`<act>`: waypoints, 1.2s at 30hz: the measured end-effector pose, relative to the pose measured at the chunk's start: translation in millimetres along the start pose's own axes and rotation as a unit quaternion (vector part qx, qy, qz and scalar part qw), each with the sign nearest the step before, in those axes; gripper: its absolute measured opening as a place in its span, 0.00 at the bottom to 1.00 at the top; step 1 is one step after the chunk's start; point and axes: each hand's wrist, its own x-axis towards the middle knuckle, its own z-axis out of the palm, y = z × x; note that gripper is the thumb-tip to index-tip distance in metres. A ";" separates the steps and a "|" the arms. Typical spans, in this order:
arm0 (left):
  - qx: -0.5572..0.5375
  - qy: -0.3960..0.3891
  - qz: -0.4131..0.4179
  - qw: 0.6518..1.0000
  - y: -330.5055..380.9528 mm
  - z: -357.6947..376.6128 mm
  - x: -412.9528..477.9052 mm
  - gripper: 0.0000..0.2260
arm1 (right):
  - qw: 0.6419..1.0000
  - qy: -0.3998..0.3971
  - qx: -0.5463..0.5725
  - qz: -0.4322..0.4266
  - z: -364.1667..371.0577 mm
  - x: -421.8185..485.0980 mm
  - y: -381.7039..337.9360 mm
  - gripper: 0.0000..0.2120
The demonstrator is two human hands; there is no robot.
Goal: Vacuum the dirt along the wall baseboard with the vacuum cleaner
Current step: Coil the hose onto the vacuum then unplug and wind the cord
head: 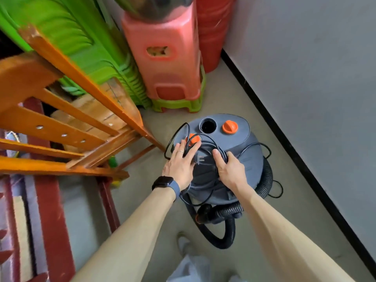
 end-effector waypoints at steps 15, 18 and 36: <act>0.234 0.027 -0.067 0.970 -35.9 -94.2 139.6 0.40 | 0.994 -0.096 0.054 -0.024 45.3 132.3 -113.3 0.21; 0.235 0.028 -0.112 0.965 -37.1 -103.3 156.9 0.42 | 0.991 -0.118 -0.011 -0.064 55.0 154.4 -134.8 0.20; 0.087 -0.060 -0.027 0.994 -12.5 -104.3 187.2 0.36 | 0.996 0.035 -0.077 0.038 23.4 106.9 -103.9 0.24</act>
